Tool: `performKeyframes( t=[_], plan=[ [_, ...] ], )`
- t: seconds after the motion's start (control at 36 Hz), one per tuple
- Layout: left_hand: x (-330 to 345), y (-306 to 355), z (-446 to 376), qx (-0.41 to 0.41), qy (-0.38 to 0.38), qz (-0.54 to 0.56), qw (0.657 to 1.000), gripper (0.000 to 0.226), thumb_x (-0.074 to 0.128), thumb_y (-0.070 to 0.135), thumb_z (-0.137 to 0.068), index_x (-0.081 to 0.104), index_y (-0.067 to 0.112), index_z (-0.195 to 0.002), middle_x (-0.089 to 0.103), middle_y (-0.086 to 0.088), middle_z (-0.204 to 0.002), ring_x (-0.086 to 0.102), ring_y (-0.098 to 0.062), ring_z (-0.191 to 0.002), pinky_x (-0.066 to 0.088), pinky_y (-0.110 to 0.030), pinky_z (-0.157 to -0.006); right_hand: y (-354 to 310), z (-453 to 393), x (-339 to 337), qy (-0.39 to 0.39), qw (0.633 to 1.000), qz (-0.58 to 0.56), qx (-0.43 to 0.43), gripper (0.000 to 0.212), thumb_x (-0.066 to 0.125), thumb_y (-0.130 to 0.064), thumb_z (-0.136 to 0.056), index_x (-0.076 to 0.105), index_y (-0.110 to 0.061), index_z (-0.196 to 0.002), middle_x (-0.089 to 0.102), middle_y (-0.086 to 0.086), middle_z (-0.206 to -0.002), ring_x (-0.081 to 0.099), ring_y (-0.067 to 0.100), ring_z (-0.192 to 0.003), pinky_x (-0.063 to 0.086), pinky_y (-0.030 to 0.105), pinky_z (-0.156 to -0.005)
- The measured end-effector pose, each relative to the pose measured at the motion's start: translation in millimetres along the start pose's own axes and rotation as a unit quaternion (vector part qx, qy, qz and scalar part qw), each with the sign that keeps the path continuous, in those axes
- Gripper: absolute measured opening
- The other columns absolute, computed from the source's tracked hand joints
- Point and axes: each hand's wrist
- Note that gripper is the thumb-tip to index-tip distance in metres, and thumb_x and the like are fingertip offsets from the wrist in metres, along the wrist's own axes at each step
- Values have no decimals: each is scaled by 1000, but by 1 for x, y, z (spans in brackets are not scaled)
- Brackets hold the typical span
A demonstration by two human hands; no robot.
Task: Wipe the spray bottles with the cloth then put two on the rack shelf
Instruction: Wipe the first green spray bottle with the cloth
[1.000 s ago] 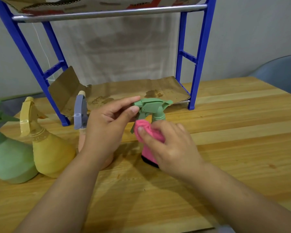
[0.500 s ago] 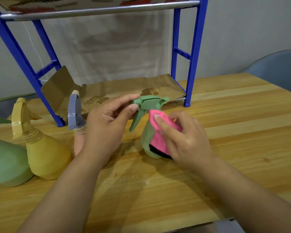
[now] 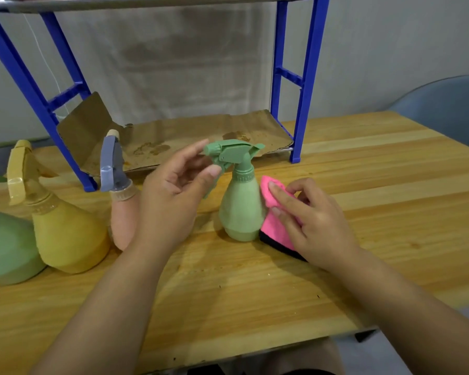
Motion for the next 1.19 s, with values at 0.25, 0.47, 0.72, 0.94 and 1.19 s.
performKeyframes(
  t=[0.25, 0.47, 0.72, 0.94, 1.19],
  plan=[
    [17, -32, 28, -118, -6, -32, 993, 53, 77, 14, -72, 53, 33, -116, 65, 13, -109, 62, 4, -98, 53, -19, -82, 2, -6, -1, 52, 997, -54, 32, 41, 52, -23, -94, 57, -6, -131, 56, 14, -104, 53, 25, -89, 50, 44, -69],
    [27, -51, 31, -138, -65, -124, 981, 68, 82, 32, -66, 49, 38, -125, 52, 13, -129, 54, -6, -115, 49, -34, -97, 11, -2, 13, 15, 997, -81, 5, 41, 51, -23, -95, 57, -6, -132, 57, 15, -108, 54, 27, -92, 49, 47, -74],
    [33, -52, 20, -142, -84, -115, 979, 66, 82, 42, -62, 42, 52, -113, 50, 22, -125, 54, -4, -112, 48, -35, -96, 13, -14, 13, 13, 981, -191, 31, 37, 61, -17, -90, 61, -12, -127, 56, -6, -114, 56, 12, -104, 48, 23, -90],
    [35, -57, 11, -170, -78, -46, 981, 71, 88, 35, -53, 49, 38, -113, 56, 10, -122, 61, -12, -107, 53, -39, -90, 14, -25, 11, -6, 962, -259, 85, 37, 61, -17, -89, 60, -20, -126, 63, -16, -116, 59, -2, -110, 45, 12, -93],
    [41, -44, -3, -154, -58, 30, 986, 60, 81, 15, -67, 49, 36, -113, 55, 11, -122, 60, -12, -106, 55, -24, -78, 17, -36, 6, 5, 944, -309, 116, 38, 58, -19, -92, 55, -32, -128, 57, -32, -116, 55, -15, -110, 41, 3, -88]
  ],
)
Point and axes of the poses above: each hand's wrist, its own z-axis away from the middle knuckle, its own x-axis out of the palm, y = z × x
